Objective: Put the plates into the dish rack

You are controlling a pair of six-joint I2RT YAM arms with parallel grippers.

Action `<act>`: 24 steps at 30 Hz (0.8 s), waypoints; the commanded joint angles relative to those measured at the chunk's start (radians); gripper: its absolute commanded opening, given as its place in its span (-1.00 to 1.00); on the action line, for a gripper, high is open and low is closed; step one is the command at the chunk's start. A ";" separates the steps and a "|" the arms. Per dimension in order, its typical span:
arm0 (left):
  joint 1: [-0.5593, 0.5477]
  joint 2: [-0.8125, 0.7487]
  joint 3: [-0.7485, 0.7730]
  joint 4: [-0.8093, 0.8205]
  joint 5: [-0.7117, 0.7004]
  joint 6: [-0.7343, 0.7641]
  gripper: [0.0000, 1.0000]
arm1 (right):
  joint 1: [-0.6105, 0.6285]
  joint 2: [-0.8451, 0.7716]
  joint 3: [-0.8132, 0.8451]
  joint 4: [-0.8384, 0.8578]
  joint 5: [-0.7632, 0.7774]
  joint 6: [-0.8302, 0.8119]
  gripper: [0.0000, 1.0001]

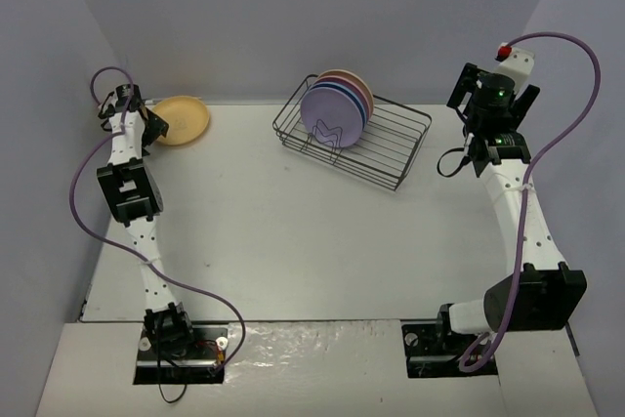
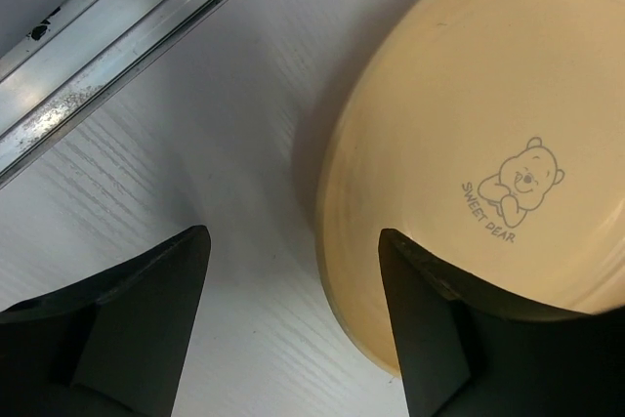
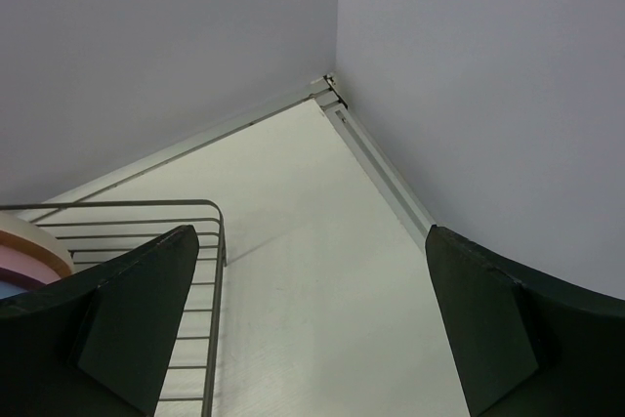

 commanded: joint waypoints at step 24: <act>-0.130 -0.381 -0.016 0.197 -0.236 0.286 -1.00 | -0.007 -0.136 -0.002 0.057 0.026 0.021 1.00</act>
